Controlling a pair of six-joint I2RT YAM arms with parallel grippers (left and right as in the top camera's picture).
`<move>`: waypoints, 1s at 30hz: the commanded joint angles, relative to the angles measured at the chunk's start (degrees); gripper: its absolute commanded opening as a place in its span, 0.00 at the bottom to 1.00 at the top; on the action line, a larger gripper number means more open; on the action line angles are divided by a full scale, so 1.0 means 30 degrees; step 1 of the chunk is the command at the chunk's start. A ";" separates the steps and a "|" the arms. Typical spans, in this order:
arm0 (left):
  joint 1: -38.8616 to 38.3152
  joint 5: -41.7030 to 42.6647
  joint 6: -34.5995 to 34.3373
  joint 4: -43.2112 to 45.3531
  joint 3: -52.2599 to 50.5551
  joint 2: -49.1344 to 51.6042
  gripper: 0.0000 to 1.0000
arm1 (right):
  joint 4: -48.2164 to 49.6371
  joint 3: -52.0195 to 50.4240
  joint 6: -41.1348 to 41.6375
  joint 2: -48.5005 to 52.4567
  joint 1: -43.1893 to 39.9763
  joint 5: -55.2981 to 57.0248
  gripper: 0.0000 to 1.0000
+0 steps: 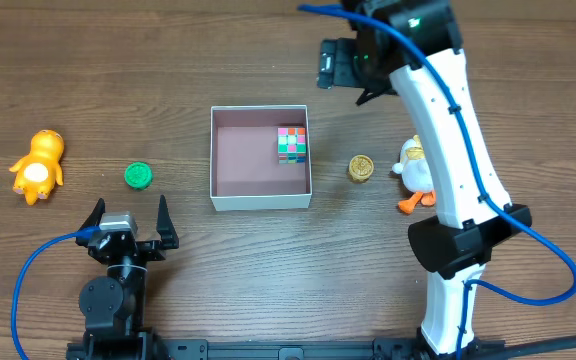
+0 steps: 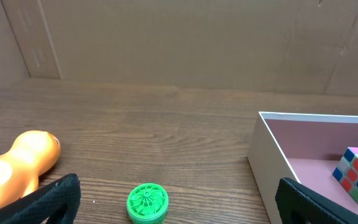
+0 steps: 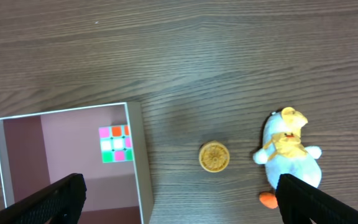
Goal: Pack container
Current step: 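Raise the right gripper and move it right toward the duck plush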
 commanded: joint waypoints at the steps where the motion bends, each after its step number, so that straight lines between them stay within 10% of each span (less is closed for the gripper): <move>1: 0.0080 -0.0124 0.0415 0.0000 -0.0058 -0.0197 1.00 | 0.0022 0.0532 -0.1362 -0.1421 -0.0619 -0.0801 1.00; 30: 0.0080 -0.0124 0.0415 0.0007 -0.0058 -0.0197 1.00 | 0.0240 -0.6404 -0.3548 -0.7861 -0.4612 -0.0299 1.00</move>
